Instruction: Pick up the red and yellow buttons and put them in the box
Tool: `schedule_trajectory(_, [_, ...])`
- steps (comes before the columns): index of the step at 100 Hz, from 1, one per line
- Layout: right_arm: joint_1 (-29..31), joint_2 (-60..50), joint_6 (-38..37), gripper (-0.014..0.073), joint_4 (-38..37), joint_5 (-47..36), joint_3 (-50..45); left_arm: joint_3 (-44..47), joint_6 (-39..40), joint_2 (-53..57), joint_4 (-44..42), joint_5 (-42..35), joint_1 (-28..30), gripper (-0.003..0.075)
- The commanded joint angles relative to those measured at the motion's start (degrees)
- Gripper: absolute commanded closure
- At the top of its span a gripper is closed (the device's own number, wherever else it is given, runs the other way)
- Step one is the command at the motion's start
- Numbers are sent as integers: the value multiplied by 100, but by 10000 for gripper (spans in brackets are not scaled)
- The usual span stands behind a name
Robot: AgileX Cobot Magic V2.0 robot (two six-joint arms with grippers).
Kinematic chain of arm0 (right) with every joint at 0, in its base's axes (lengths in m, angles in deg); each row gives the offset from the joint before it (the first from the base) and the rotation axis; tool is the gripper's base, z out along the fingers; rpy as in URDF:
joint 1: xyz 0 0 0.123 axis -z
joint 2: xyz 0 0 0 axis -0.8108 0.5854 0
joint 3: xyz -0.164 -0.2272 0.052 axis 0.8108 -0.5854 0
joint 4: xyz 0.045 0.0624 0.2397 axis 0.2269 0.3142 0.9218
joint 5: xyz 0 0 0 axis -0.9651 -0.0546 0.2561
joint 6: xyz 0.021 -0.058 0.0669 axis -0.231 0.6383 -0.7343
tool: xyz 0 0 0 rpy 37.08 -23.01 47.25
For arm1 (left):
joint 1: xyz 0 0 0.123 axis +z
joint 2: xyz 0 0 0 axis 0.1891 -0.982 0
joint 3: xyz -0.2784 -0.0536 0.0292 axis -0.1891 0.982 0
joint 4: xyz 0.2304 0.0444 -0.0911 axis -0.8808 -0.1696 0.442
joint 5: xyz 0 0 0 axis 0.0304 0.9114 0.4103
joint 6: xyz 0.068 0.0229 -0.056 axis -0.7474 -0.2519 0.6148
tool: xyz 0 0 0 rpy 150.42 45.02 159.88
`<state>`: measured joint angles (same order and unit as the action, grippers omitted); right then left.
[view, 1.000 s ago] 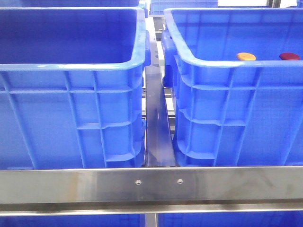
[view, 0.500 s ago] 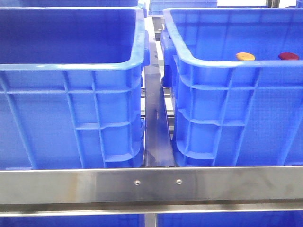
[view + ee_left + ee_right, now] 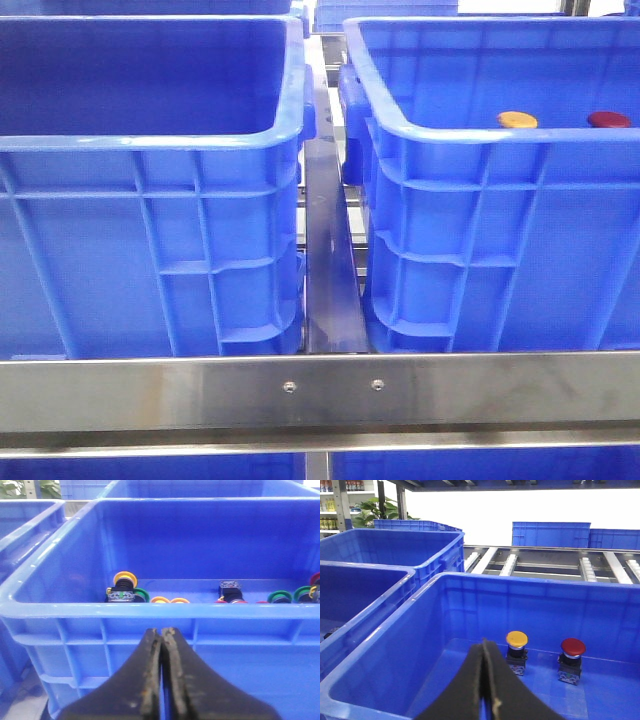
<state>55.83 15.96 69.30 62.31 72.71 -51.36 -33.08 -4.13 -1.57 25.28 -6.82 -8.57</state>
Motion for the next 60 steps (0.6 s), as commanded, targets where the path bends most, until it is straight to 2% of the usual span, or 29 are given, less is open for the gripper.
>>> schedule_trajectory(1, [-18,39,59,658,527,158,157,302,261,170,-215,-435,15,740])
schedule_trajectory(60, [-18,39,59,658,527,158,157,302,261,170,-201,-486,-25,740])
